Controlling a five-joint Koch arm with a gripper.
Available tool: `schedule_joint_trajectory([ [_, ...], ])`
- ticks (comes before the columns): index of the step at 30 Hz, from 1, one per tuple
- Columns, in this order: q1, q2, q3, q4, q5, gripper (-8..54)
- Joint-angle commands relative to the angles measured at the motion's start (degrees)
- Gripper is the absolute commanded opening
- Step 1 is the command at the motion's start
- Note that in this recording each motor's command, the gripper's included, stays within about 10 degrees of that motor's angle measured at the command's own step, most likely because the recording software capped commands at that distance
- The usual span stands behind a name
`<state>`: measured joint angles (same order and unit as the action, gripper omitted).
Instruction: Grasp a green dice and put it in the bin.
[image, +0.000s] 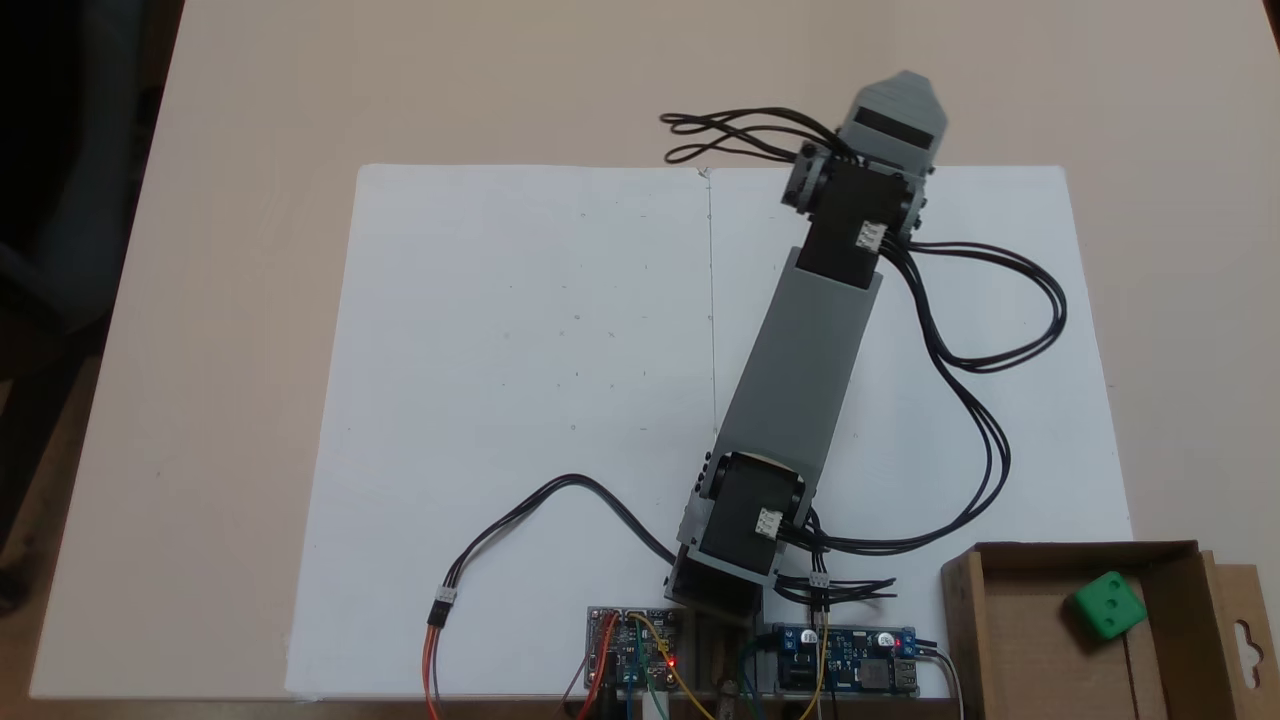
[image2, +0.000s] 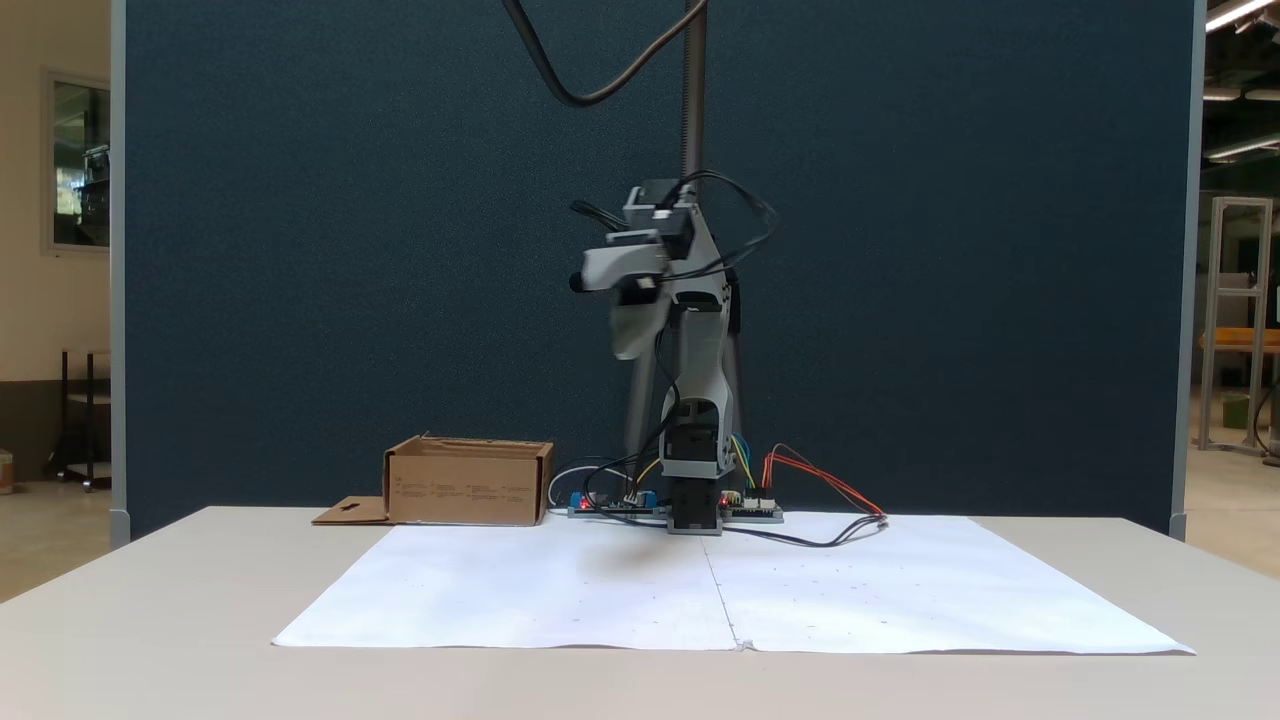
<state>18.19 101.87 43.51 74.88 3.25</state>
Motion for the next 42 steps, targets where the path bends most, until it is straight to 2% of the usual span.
schedule_joint_trajectory([
  [1,-4.48,2.81,-0.88,-1.76,3.16,44.4],
  [7,-7.82,4.39,3.52,-4.48,3.25,44.4],
  [23,-10.2,19.16,42.1,-40.06,2.64,43.9],
  [34,-19.25,26.54,48.34,-56.87,2.9,45.0],
  [42,-18.54,33.66,65.13,-72.49,1.49,44.7],
])
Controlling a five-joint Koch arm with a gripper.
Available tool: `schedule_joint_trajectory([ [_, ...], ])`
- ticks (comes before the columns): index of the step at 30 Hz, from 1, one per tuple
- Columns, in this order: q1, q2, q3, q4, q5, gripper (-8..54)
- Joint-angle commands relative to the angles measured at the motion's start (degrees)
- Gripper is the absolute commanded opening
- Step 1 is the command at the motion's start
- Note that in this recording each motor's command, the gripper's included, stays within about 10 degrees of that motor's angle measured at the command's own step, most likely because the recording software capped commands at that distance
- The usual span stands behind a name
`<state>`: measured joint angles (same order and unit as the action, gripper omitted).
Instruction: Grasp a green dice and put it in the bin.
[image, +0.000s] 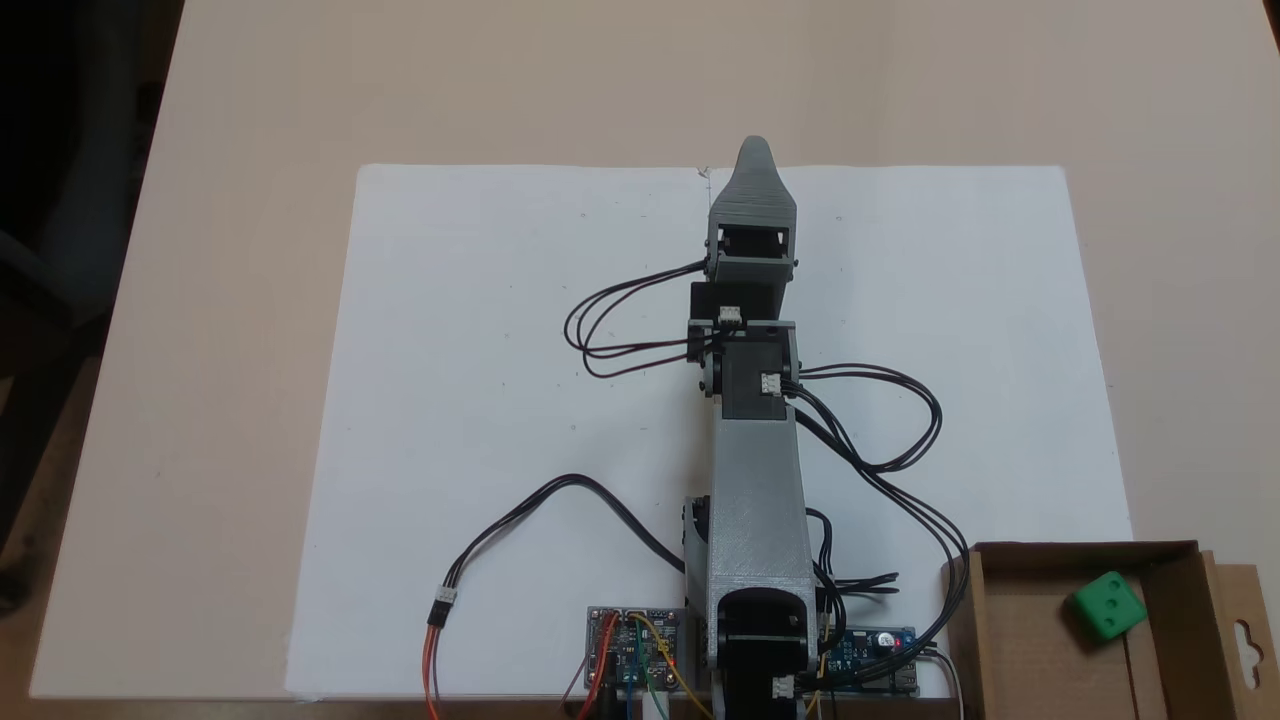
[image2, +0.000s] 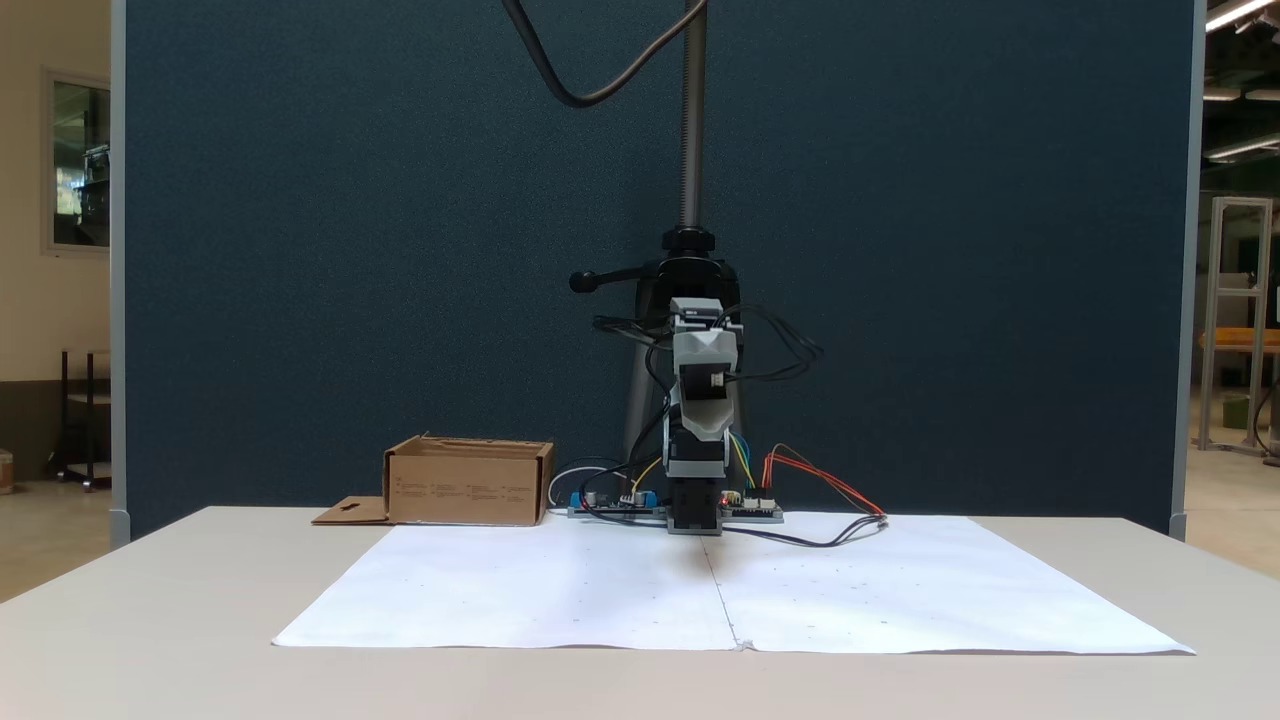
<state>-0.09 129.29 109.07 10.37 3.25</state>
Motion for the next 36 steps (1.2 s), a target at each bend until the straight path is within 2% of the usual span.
schedule_joint_trajectory([
  [1,0.0,6.42,1.41,-9.47,1.41,44.8],
  [16,4.92,6.68,38.85,-32.5,-3.43,43.7],
  [24,4.13,6.68,52.56,-45.51,-3.52,43.0],
  [36,4.22,6.59,53.15,-50.52,-4.83,44.3],
])
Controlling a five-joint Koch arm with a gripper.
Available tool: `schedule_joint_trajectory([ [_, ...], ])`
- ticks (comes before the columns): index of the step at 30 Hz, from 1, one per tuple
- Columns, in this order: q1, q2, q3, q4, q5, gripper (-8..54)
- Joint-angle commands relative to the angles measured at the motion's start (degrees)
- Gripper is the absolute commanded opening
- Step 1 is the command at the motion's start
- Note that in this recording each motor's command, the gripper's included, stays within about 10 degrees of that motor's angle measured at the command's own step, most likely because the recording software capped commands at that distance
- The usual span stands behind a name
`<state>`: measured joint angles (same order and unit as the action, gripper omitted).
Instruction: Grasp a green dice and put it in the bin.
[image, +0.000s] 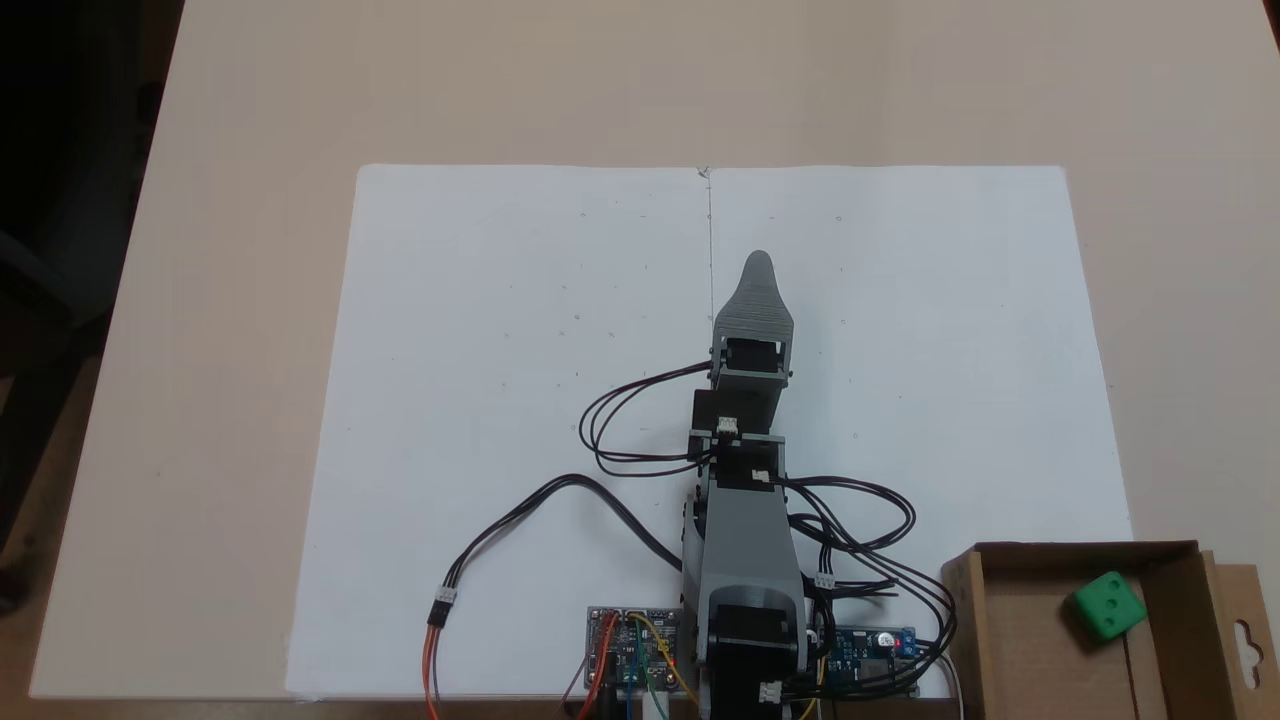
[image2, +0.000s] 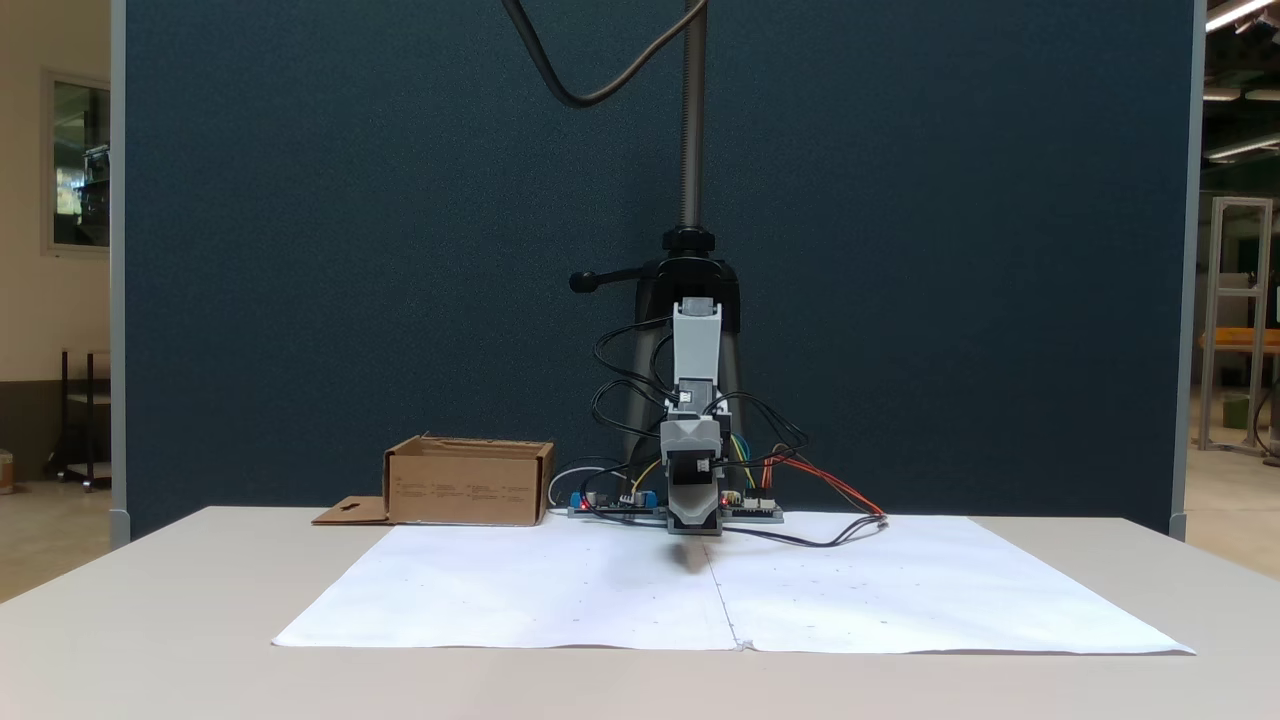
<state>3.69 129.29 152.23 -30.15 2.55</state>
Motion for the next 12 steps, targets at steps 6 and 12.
schedule_joint_trajectory([
  [6,0.18,6.59,10.0,-10.0,-3.69,44.6],
  [12,-0.35,6.59,10.0,-10.0,-3.69,44.6],
])
